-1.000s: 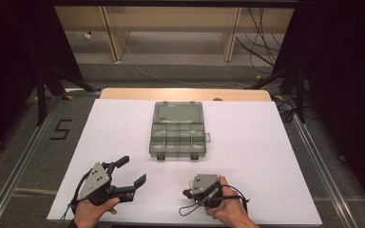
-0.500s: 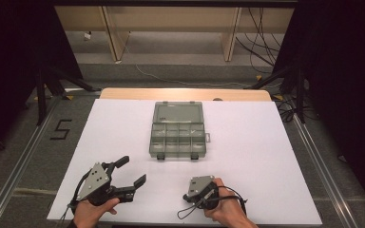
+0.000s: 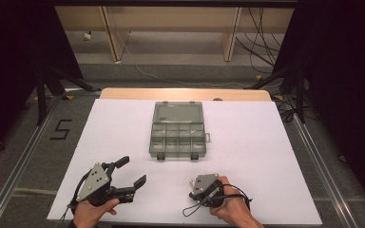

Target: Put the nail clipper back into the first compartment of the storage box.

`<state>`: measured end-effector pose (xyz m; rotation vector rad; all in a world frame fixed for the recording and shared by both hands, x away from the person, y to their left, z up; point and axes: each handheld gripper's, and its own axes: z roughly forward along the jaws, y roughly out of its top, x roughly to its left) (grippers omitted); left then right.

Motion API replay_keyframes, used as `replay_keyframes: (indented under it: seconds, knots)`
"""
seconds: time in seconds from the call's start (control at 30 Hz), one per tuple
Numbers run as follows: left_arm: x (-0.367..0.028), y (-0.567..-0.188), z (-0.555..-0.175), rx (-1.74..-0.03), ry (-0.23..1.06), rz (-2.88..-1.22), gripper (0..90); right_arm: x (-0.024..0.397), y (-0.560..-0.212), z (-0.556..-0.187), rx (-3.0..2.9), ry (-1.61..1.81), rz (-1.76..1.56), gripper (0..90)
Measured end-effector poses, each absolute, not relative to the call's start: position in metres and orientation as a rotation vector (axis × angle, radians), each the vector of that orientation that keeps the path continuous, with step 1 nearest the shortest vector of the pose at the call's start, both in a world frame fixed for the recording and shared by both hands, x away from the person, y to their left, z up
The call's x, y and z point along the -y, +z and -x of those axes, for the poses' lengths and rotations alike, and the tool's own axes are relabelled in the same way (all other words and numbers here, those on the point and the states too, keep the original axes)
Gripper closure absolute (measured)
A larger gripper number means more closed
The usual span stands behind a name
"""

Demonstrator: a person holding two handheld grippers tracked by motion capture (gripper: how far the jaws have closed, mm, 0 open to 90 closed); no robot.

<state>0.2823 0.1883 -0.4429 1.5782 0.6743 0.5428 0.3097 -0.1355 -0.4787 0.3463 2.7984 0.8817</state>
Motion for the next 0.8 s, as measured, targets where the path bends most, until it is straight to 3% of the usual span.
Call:
replay_keyframes:
  seconds: [0.8]
  knots:
    - [-0.188,-0.442,-0.282,-0.673,0.543,-1.578,15.7,0.162,-0.475,-0.327,-2.747,0.778,-0.428,90.0]
